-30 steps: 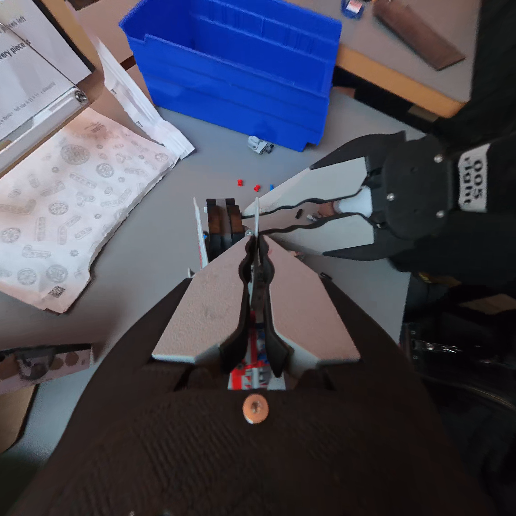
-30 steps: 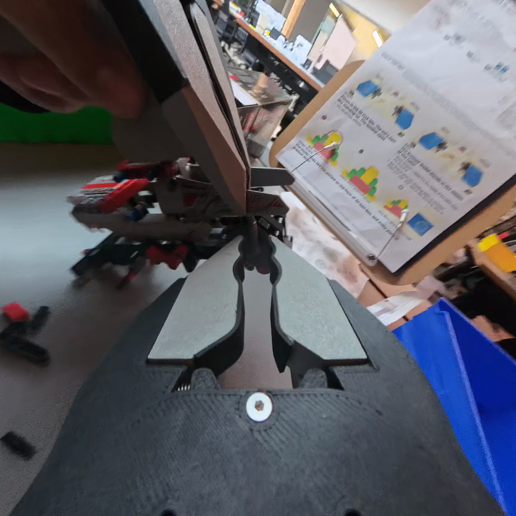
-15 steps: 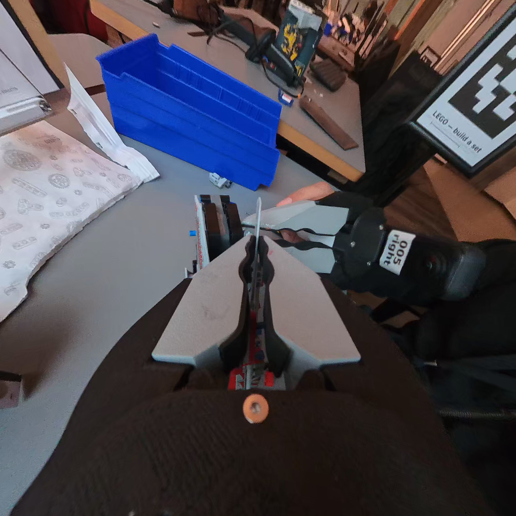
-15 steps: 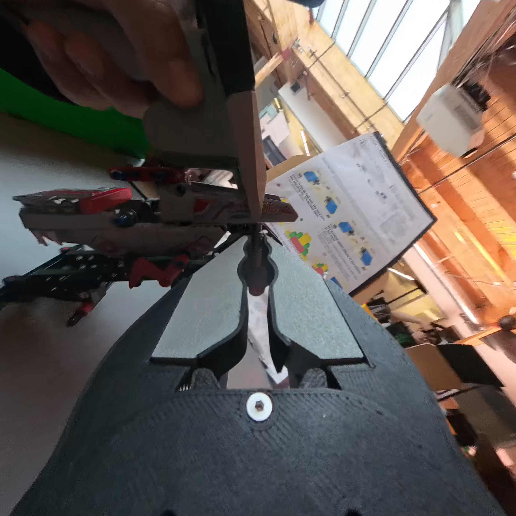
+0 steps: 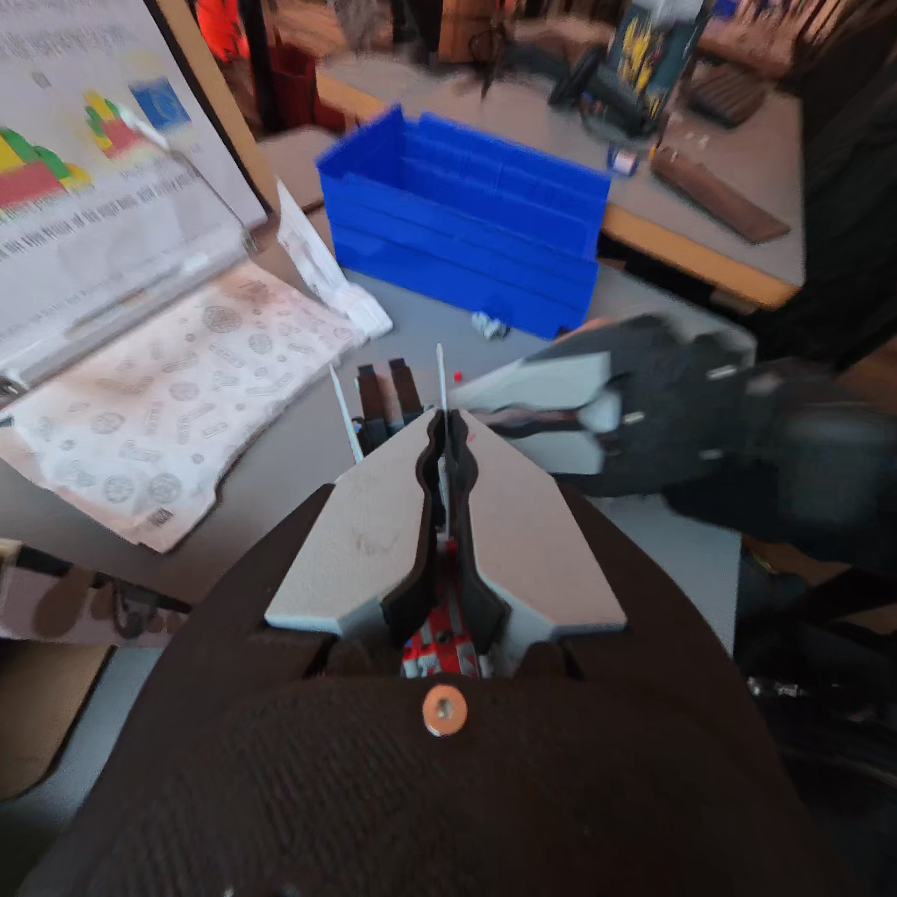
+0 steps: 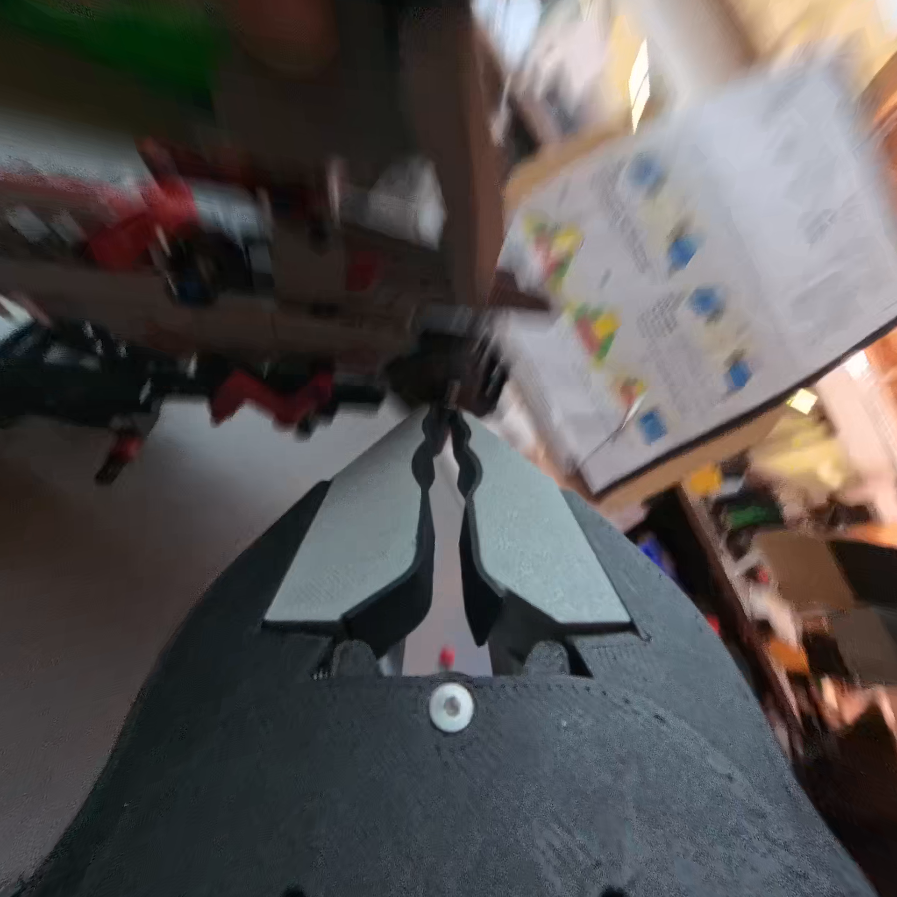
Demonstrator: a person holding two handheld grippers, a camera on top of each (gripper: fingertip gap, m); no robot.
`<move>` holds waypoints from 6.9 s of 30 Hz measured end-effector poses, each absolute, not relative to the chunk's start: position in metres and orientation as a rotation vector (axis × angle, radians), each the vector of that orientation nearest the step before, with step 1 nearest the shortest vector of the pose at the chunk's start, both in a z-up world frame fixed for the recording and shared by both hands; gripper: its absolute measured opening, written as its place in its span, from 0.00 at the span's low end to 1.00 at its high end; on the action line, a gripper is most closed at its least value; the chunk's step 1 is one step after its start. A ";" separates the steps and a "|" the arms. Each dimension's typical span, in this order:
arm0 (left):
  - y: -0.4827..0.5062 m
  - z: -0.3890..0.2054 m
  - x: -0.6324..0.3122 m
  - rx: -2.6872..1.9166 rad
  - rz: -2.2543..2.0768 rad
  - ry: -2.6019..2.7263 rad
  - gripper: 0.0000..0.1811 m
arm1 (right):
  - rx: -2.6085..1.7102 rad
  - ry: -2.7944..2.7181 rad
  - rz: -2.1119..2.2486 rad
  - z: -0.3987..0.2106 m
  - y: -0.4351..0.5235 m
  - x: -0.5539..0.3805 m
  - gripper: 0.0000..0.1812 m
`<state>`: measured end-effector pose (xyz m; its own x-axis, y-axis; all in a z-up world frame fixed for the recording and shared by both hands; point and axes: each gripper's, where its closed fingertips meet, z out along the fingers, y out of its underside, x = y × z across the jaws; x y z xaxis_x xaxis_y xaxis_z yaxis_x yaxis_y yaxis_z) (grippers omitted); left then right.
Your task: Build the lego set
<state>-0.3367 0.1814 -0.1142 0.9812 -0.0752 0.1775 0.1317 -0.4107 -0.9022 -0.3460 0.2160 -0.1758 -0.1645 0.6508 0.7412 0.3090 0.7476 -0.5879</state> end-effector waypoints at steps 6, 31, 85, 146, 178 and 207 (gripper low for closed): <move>0.169 -0.089 -0.359 -1.914 -0.209 -0.065 0.00 | -0.916 -1.664 0.709 -0.154 0.227 -0.342 0.01; 0.145 -0.123 -0.308 -2.301 -0.253 0.663 0.00 | -1.412 -2.279 1.005 -0.254 0.223 -0.302 0.08; 0.062 -0.182 -0.321 -2.319 0.326 0.075 0.13 | -0.740 -2.363 1.460 -0.201 0.123 -0.268 0.00; 0.082 -0.177 -0.350 -2.275 0.374 0.081 0.21 | -0.878 -2.411 1.337 -0.226 0.152 -0.273 0.11; 0.088 -0.195 -0.354 -2.333 0.498 0.137 0.16 | -0.753 -2.176 1.502 -0.183 0.144 -0.278 0.15; 0.088 -0.192 -0.350 -2.321 0.435 0.124 0.02 | -0.756 -2.174 1.483 -0.185 0.141 -0.280 0.16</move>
<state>-0.3501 0.0877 -0.1917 0.9373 0.0408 -0.3460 -0.2171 -0.7086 -0.6714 -0.2805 0.1408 -0.1852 -0.7735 0.6334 0.0246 0.2083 0.2906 -0.9339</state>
